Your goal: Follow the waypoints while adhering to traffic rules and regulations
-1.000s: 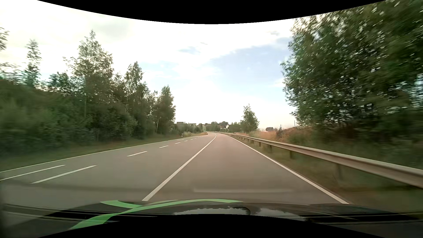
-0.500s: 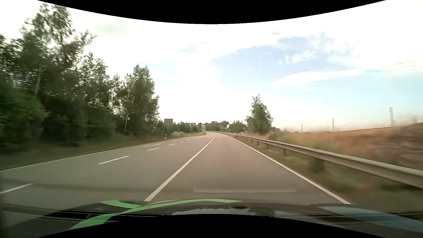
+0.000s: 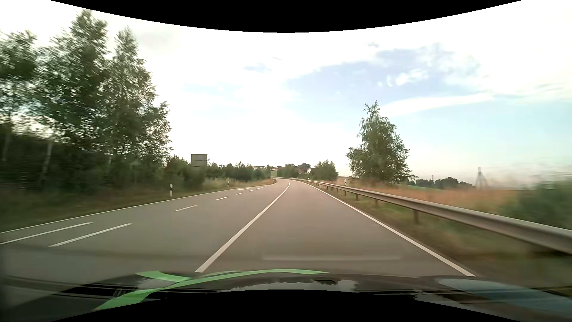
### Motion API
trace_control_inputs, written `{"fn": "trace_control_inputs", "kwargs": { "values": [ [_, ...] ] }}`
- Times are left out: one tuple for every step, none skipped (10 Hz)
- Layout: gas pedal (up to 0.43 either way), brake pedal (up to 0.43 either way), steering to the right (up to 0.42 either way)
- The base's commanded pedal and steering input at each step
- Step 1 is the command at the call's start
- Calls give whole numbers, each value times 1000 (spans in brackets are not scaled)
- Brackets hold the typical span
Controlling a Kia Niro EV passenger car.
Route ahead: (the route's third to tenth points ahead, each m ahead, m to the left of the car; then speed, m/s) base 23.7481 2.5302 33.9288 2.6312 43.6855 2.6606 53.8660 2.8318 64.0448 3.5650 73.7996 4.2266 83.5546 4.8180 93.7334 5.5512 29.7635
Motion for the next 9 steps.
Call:
{"fn": "trace_control_inputs", "kwargs": {
  "values": [
    [209, 0, -3],
    [209, 0, -2],
    [197, 0, -3],
    [197, 0, -3],
    [197, 0, -3],
    [197, 0, -4],
    [197, 0, -4],
    [197, 0, -4],
    [169, 0, -4]
  ]
}}
